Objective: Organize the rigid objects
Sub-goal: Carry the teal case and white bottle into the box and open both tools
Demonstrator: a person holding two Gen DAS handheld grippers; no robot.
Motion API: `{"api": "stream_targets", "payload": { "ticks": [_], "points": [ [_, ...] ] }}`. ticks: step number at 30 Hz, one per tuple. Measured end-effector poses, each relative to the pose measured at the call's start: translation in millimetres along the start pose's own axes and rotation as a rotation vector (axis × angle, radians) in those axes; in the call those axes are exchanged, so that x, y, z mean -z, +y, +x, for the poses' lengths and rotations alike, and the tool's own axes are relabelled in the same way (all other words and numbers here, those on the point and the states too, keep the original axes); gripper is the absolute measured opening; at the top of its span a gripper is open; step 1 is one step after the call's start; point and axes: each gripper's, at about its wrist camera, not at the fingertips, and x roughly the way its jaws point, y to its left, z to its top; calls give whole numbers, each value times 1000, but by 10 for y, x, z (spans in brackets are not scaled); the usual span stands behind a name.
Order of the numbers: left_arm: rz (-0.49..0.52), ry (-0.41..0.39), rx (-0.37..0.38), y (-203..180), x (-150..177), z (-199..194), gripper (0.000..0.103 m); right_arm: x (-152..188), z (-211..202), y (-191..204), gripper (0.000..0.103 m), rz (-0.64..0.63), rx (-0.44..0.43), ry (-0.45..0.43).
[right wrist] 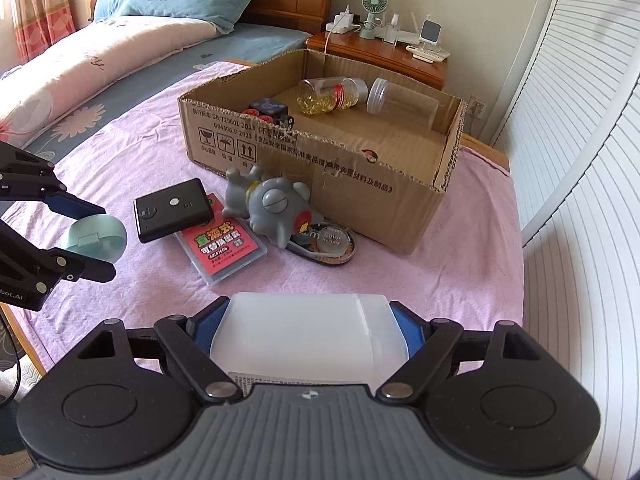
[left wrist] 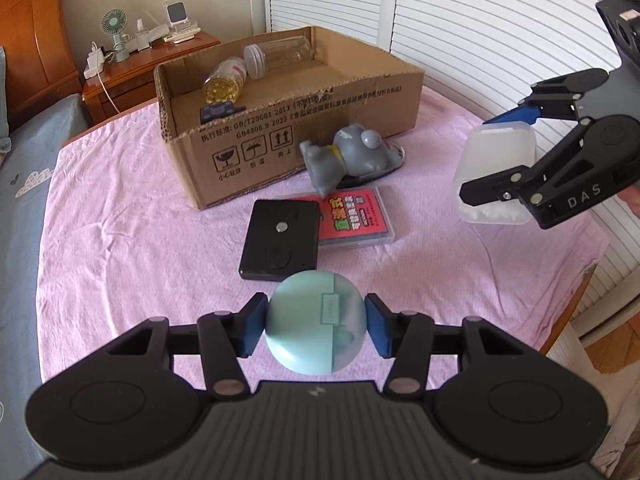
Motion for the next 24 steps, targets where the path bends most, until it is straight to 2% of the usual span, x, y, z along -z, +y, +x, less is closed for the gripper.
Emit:
{"api": "stream_targets", "payload": {
  "ticks": [4,11,16,22,24],
  "points": [
    [6,-23,8,15,-148,-51,52,-172,-121,-73,86,-4,0,-47],
    [11,-58,12,86,-467,-125,52,-709,-192,-321,87,4,16,-151],
    [22,-86,1,158,-716,-134,52,-1148,137,-518,87,22,17,-160],
    [35,-85,-42,265,-942,-30,52,-1564,725,-747,87,90,32,-124],
    [38,-81,-51,301,-1012,21,52,-1650,876,-821,87,138,49,-163]
  ]
}}
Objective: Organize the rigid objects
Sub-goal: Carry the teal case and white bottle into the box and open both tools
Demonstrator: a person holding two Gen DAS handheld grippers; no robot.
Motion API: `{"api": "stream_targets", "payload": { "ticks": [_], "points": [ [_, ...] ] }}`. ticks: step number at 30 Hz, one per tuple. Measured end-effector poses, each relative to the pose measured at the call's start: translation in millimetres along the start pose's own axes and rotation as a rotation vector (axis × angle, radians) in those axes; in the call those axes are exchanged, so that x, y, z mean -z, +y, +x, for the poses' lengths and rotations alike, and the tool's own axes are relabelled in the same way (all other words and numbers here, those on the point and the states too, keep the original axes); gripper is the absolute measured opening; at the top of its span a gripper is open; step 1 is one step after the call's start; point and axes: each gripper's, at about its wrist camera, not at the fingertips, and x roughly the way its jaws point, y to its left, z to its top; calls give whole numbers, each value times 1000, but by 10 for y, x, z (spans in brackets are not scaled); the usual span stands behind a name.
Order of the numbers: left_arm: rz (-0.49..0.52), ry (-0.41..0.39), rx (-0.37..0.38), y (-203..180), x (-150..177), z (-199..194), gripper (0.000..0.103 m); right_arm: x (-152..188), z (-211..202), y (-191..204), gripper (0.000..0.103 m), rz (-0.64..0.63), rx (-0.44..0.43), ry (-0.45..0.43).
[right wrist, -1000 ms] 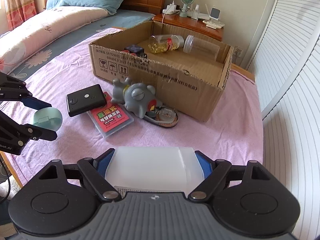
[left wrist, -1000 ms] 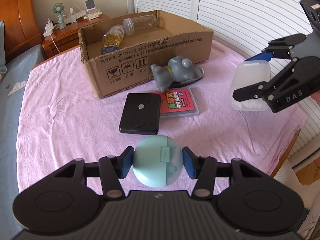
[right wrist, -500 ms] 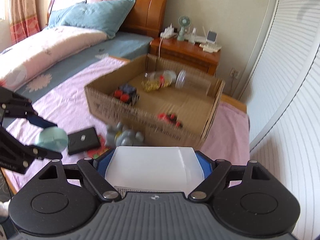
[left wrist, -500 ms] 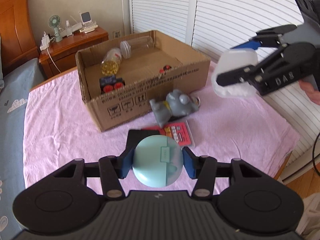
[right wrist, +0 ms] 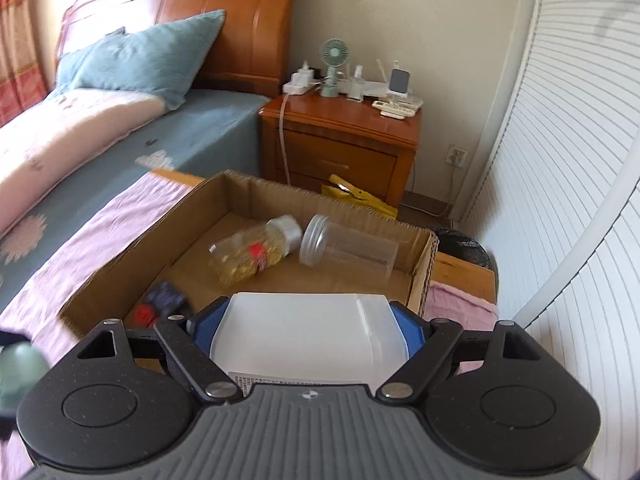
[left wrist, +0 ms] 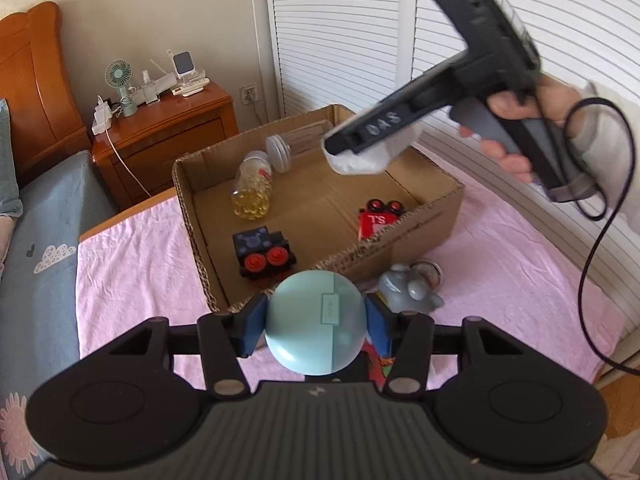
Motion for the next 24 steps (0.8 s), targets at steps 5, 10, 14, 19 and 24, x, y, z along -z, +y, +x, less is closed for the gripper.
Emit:
{"api": "stream_targets", "payload": {
  "ticks": [5,10,14,19,24],
  "points": [
    [4,8,-5,33,-115,129,52,26,140,-142,103,78,-16,19],
    [13,8,9,28,-223,235,52,191,-10,-219,103,117,-20,59],
    [15,7,12,16,-331,337,52,321,-244,-240,103,159,33,80],
    [19,8,10,-18,-496,478,52,521,-610,-231,103,192,84,74],
    [11,32,19,-64,-594,699,52,827,-971,-97,103,196,141,27]
  ]
}}
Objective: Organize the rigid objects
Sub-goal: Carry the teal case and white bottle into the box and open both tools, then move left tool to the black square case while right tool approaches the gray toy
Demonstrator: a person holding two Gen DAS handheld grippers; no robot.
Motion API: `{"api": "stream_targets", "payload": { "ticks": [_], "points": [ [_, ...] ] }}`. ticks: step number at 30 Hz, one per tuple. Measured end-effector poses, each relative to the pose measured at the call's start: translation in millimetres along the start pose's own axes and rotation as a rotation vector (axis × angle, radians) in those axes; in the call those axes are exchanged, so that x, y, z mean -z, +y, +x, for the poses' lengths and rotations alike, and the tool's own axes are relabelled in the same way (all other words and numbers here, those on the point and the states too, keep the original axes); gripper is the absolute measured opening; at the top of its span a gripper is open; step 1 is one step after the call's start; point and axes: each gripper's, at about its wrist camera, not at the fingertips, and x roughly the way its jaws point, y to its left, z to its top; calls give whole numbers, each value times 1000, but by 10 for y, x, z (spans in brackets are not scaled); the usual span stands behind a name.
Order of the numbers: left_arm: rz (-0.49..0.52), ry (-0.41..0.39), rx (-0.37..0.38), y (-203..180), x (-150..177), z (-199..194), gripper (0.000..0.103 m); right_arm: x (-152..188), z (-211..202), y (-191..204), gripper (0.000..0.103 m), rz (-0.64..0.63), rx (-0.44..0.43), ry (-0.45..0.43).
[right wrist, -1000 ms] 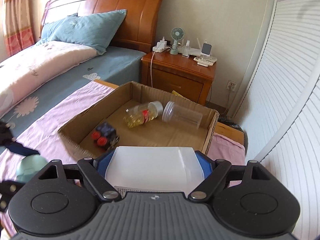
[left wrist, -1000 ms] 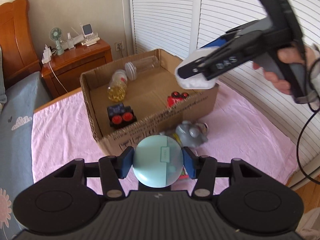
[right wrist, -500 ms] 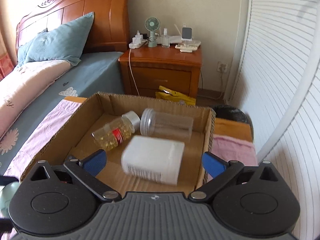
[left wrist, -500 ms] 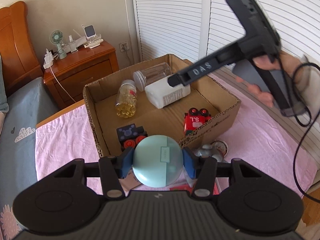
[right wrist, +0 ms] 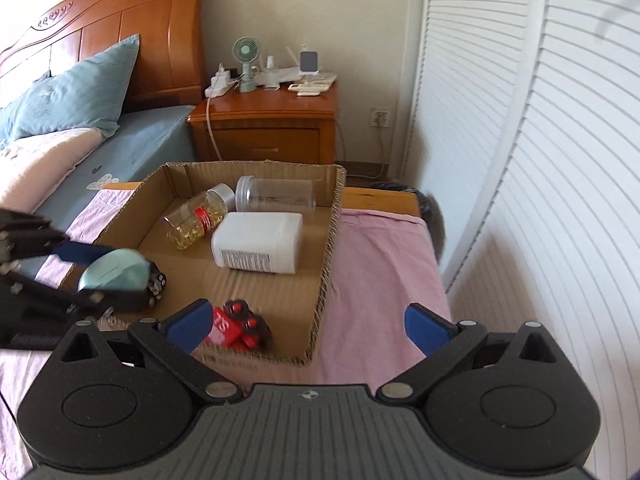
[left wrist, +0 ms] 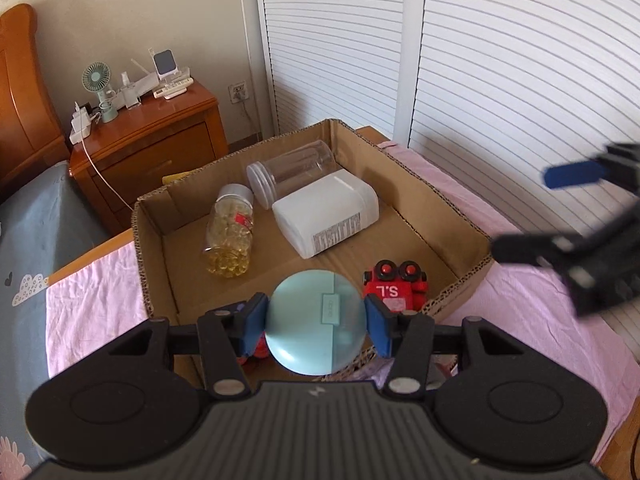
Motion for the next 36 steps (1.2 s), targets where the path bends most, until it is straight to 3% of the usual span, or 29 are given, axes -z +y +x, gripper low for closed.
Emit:
{"api": "stream_targets", "payload": {
  "ticks": [9,10,11,13,26,31,36],
  "points": [
    [-31,46,-16,-50,-41,325,54,506,-282,-75,103,91,-26,1],
    [-38,51,-10,-49,-42,323,66,530,-315,-88,103,100,-33,-3],
    [-43,49,-11,-53,-43,310,87,541,-333,-103,103,110,-38,-8],
    [-35,7,-27,-74,-29,237,97,555,-353,-124,103,123,-42,-11],
    [-12,-6,-117,-129,106,-387,98,584,-481,-25,103,112,-75,-26],
    [-16,-4,-160,-161,317,-616,101,625,-525,-30,103,121,-93,-30],
    [-95,-14,-187,-187,677,-665,102,686,-560,-34,103,118,-110,-37]
  ]
}}
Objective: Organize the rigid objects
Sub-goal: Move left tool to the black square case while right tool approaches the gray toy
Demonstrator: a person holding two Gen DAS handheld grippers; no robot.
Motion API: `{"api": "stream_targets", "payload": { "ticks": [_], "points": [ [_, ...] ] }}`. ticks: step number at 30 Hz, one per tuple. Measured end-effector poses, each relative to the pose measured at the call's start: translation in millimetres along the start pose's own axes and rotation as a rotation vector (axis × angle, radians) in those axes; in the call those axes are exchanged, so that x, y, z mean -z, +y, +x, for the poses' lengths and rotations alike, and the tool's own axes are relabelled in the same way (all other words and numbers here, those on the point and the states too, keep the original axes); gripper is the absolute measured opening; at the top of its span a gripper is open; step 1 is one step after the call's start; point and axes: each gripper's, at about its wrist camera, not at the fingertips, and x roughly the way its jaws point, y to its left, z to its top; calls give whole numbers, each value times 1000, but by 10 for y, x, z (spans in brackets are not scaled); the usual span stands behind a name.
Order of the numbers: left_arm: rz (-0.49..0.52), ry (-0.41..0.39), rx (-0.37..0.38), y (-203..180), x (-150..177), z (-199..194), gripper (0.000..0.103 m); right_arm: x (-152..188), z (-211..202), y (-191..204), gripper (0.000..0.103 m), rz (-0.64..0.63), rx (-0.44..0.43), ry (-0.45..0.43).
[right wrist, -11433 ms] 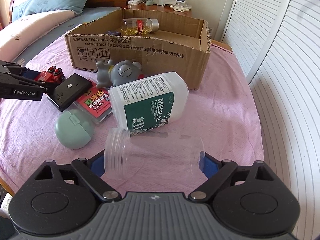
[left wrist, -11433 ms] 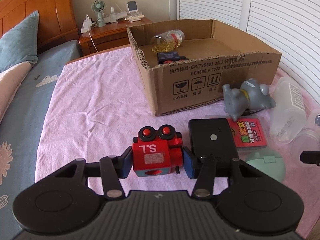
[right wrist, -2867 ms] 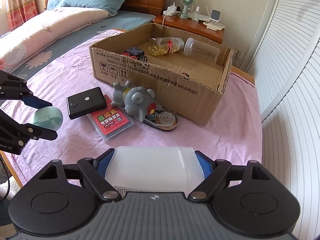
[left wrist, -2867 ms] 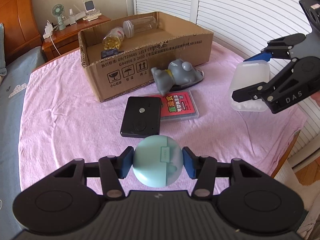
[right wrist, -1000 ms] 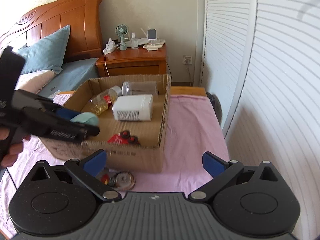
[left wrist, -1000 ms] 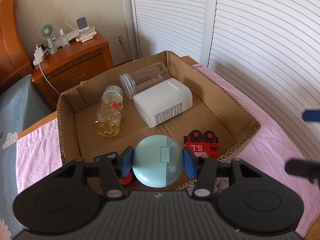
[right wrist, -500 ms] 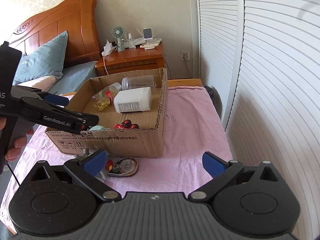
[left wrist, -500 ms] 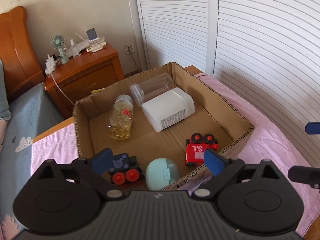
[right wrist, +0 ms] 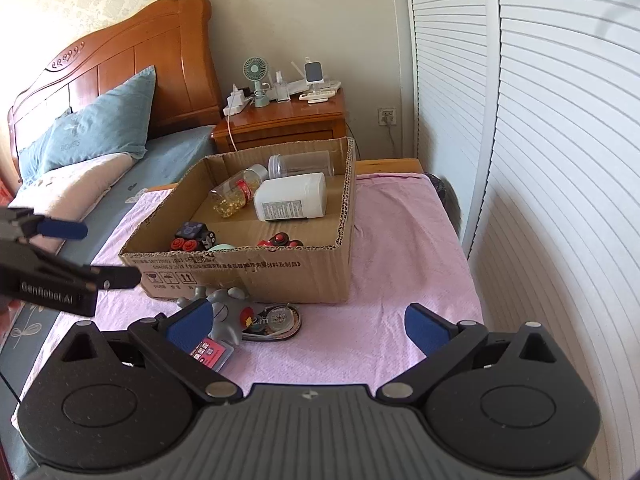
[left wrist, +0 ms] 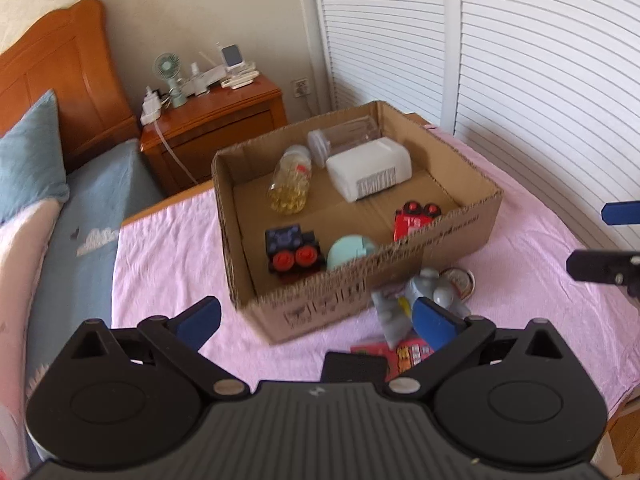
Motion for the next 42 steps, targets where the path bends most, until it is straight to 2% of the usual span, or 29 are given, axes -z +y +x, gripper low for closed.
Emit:
{"api": "stream_targets", "payload": {
  "ticks": [6,12,17,24,34,39,42],
  "points": [
    [-62,5,-63,-51,403,168,102,65,7,-19,103,3,-9,13],
    [-176,24,-27,-45,653,337,102,100,11,-25,103,14,-2,20],
    [-193,22,-30,-100,730,423,102,96,63,17,103,7,6,35],
    [-140,26,-48,-128,755,485,102,100,178,103,103,-14,1,72],
    [-200,40,-62,118,852,462,102,121,465,275,103,-50,3,152],
    [-204,66,-92,235,944,496,102,74,605,469,103,-91,4,167],
    [-250,65,-88,350,1016,497,102,24,684,609,103,-124,4,164]
  ]
}}
